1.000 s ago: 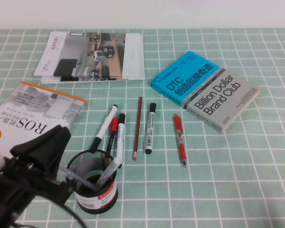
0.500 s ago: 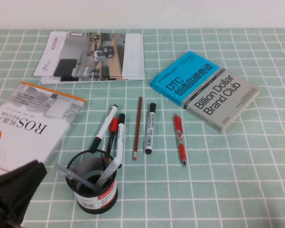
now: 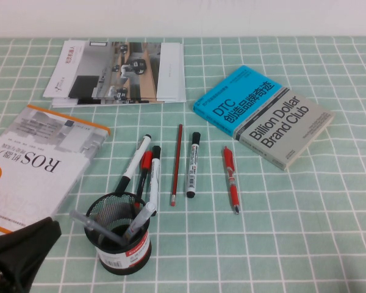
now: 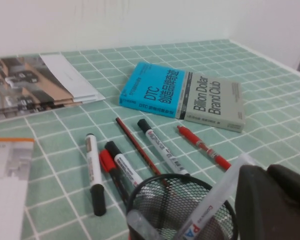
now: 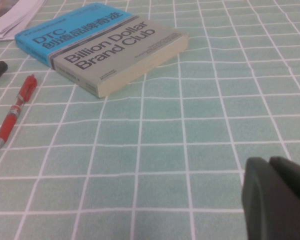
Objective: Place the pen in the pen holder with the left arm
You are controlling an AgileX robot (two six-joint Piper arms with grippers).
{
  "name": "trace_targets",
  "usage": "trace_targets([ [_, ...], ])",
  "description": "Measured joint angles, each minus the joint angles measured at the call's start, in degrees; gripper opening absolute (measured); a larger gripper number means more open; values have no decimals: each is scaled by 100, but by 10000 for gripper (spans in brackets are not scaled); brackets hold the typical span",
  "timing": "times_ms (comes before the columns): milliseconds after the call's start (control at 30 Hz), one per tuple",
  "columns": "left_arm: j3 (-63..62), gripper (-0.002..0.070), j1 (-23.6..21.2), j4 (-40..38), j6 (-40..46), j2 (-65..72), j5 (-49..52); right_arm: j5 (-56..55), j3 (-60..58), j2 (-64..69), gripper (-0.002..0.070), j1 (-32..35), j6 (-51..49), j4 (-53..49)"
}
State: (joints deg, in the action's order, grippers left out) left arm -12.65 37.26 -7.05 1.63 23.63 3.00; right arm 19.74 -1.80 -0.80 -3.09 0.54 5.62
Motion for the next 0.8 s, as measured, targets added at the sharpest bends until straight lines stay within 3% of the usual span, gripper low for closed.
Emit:
trace_targets([
  [233, 131, -3, -117, 88, 585, -133, -218, 0, 0, 0, -20, 0, 0, 0],
  [300, 235, -3, -380, 143, 606, -282, -243, 0, 0, 0, -20, 0, 0, 0],
  [600, 961, -3, -2368, 205, 242, -1758, -50, 0, 0, 0, -20, 0, 0, 0],
  [800, 1369, -3, -3034, 238, 95, -2403, 184, 0, 0, 0, -20, 0, 0, 0],
])
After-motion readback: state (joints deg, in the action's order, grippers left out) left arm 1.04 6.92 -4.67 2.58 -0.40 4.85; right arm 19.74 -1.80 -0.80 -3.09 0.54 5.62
